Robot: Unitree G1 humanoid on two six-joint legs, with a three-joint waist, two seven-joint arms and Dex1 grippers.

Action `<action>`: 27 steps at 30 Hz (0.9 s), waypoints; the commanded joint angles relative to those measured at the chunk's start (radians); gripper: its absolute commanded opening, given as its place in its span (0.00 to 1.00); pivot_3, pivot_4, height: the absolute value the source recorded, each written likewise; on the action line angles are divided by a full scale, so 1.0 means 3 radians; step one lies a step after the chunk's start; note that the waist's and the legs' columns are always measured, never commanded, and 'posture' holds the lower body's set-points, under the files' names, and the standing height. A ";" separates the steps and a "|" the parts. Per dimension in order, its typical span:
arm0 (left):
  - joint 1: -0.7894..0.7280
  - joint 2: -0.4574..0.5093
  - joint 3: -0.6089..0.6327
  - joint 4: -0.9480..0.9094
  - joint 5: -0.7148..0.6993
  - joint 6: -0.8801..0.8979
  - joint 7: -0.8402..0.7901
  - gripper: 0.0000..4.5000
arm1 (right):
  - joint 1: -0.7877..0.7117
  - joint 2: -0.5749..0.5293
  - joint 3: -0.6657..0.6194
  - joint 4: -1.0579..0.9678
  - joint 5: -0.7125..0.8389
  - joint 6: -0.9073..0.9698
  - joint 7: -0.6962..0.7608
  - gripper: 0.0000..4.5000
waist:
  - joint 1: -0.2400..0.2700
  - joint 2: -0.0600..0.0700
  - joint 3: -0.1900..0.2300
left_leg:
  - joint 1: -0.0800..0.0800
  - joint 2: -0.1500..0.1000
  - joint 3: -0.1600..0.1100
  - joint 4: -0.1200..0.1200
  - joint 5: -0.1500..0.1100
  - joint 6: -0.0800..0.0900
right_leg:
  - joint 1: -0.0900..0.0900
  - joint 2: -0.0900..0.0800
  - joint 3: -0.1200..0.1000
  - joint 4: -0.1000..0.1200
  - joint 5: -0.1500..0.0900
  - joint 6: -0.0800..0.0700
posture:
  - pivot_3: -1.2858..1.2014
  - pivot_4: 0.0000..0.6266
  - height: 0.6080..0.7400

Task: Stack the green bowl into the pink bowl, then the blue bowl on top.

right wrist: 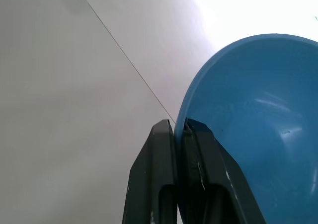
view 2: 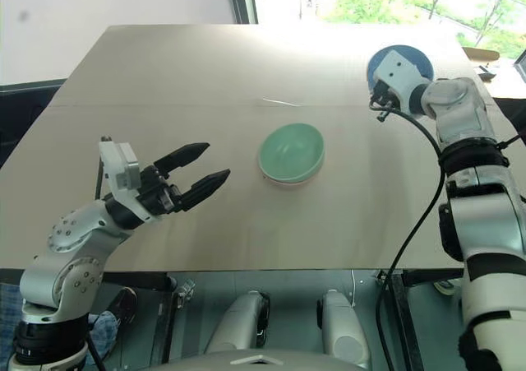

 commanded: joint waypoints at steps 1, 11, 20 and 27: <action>-0.0002 0.0026 0.0020 0.0009 0.0020 -0.0081 -0.0045 0.86 | 0.0255 -0.0233 0.0051 -0.1266 0.0221 0.0392 0.0519 0.03 | 0.0008 0.0001 0.0000 | -0.0002 0.0000 -0.0002 0.0000 0.0000 0.0000 | 0.0000 0.0000 -0.0001 -0.0001 0.0000 0.0000 | 0.52 0.24 1.00; -0.0090 0.0070 -0.0031 0.0216 0.0116 -0.0147 -0.0192 0.86 | 0.0233 -0.0248 0.0224 -0.3180 0.0630 0.1819 0.0652 0.03 | 0.0008 0.0000 0.0000 | 0.0001 0.0000 -0.0005 0.0002 0.0000 0.0000 | 0.0002 0.0000 -0.0004 0.0001 0.0000 0.0000 | 0.52 0.24 1.00; -0.0172 0.0100 -0.0031 0.0299 0.0162 -0.0180 -0.0307 0.86 | 0.0284 -0.0053 0.0265 -0.3628 0.0935 0.2456 0.0358 0.23 | 0.0009 0.0000 0.0000 | -0.0001 -0.0001 -0.0007 0.0002 0.0000 0.0000 | 0.0001 -0.0001 -0.0006 0.0001 0.0000 0.0000 | 0.52 0.24 1.00; -0.0162 0.0115 -0.0057 0.0301 0.0185 -0.0171 -0.0351 0.86 | 0.0192 -0.0080 -0.0124 -0.3510 0.1260 0.2855 0.0186 0.64 | 0.0010 0.0000 0.0000 | -0.0001 -0.0001 -0.0007 0.0002 0.0000 0.0000 | 0.0001 -0.0001 -0.0006 0.0001 0.0000 0.0000 | 0.52 0.24 1.00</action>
